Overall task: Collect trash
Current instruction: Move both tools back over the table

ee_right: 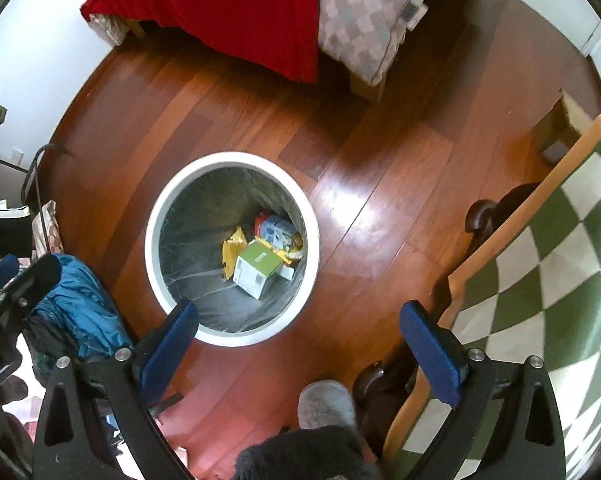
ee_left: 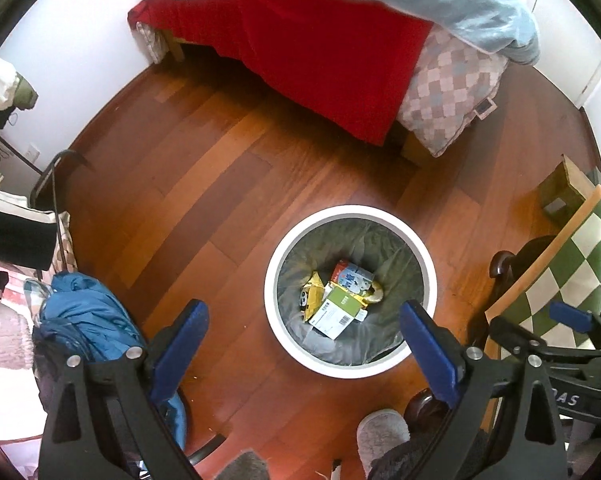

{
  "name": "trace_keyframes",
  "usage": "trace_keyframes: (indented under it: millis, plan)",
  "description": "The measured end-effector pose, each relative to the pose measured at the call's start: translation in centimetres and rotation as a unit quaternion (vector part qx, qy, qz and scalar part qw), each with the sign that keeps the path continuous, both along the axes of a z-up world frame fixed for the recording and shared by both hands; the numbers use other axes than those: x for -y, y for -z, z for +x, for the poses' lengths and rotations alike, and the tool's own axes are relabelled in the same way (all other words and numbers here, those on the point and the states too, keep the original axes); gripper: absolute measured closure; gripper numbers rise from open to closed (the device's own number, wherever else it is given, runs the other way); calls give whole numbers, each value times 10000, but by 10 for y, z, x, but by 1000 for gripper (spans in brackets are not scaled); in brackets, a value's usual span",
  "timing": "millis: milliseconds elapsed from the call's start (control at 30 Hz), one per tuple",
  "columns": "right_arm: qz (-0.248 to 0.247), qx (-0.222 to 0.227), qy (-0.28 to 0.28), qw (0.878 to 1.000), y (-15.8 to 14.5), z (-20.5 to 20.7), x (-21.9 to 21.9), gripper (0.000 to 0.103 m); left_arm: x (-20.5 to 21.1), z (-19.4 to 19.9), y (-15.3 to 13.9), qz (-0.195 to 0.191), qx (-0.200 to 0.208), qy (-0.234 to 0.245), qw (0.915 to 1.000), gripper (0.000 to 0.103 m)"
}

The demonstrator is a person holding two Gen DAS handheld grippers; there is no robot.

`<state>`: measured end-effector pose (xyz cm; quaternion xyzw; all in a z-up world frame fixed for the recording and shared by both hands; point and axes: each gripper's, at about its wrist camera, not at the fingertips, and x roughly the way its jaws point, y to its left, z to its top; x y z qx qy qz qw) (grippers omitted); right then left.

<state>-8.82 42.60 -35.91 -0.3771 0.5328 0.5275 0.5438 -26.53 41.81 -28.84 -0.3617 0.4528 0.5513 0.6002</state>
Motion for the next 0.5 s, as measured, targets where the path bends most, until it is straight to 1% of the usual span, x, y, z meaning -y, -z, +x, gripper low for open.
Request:
trace_keyframes:
  millis: [267,433,500]
  plan:
    - [620,52,89,9980,-63,7,37,1,32,0,-45,365,0,55,9993,6]
    - [1038,-134,186,9943,-104,16,69,1,56,3,-77,629,26,81,9980,6]
    - [1248,-282,268,9914,-122,23,86,1,69,7,-93,772,12,101,9970,6]
